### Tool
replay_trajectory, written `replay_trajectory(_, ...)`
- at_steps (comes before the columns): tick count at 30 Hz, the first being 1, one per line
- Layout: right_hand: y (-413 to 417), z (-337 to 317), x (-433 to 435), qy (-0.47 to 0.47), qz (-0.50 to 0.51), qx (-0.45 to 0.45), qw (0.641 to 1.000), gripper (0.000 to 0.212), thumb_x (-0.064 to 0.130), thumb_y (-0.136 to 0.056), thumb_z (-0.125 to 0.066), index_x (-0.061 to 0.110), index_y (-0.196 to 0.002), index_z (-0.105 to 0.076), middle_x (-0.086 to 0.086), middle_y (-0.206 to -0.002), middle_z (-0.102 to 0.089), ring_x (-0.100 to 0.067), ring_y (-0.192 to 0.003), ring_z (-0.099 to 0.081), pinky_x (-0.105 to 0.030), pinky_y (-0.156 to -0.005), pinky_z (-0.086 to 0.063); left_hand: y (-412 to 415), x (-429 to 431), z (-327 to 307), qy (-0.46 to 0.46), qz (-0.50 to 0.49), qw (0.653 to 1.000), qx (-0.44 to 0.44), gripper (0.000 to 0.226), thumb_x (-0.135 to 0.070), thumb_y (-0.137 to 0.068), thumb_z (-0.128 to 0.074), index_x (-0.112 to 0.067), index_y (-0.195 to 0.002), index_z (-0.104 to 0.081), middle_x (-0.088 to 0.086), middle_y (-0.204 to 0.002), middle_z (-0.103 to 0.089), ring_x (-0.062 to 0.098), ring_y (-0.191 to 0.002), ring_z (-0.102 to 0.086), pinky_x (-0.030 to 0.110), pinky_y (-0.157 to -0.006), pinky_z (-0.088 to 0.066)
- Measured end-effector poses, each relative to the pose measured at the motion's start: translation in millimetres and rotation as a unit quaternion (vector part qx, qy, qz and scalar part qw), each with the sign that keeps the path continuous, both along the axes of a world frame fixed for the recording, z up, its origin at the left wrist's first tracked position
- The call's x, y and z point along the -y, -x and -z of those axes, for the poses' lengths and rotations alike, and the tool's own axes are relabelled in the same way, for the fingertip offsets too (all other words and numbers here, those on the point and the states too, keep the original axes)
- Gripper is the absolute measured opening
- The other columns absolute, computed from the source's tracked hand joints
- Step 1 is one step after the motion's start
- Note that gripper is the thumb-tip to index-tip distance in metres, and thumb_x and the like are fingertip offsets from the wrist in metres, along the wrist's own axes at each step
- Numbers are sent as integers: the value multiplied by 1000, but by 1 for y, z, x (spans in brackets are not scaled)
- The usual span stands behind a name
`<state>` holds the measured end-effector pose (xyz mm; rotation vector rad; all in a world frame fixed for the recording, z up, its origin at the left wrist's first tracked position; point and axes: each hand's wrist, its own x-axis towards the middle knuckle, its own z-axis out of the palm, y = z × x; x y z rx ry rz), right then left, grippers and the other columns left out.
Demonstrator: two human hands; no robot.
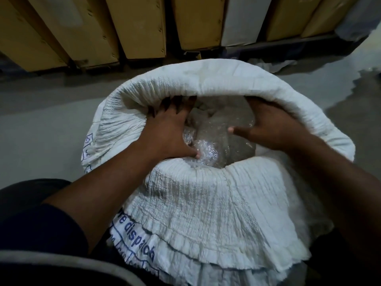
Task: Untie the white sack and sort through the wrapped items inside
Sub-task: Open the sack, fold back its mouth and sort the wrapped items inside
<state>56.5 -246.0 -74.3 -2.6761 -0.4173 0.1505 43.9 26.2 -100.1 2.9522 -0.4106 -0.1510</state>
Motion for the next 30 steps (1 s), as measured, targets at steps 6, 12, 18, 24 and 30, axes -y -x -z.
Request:
replay_trajectory(6,-17,-24,54,37,98,-21,994,95,69,-80,-69,26,-157,-35,-3,-164,-35,-22,-151,-30,-34,-124,-22,-4,-14,-12,16,-10,993,-115,118,-97,-43,-69,-38,-144,-50,-7,-146,-58,20,-132,-55,38,-109,-47)
replay_trajectory(12,15,-23,0,71,-43,-20,996,42,41,-85,-78,25,-123,-72,5,-120,-74,-14,-113,-67,-27,-95,-46,9,12,-26,43,99,991,75,58,-63,-85,-63,-34,-135,-63,-10,-121,-73,19,-112,-69,39,-86,-57)
replay_trajectory(18,13,-24,-8,-54,33,106,992,39,40,-87,-76,24,-122,-71,7,-104,-76,-10,-95,-71,-37,-89,-57,1,5,-27,106,69,982,143,77,-52,-85,-71,-29,-153,-45,-4,-137,-63,21,-126,-60,44,-96,-54)
replay_trajectory(24,-11,12,20,148,47,53,986,113,63,-74,-76,25,-162,-17,-7,-171,-17,-29,-156,-18,-47,-126,-18,-25,-30,9,-64,-24,993,100,101,-72,-80,-65,-30,-162,-24,2,-174,-8,31,-160,-7,56,-128,-6)
replay_trajectory(30,-15,44,29,127,118,-31,984,102,54,-81,-74,23,-162,-19,-12,-159,-42,-31,-145,-41,-41,-115,-36,-29,-42,21,-33,-116,992,41,90,-48,-81,-74,-24,-158,-34,8,-164,-33,39,-145,-39,54,-120,-32)
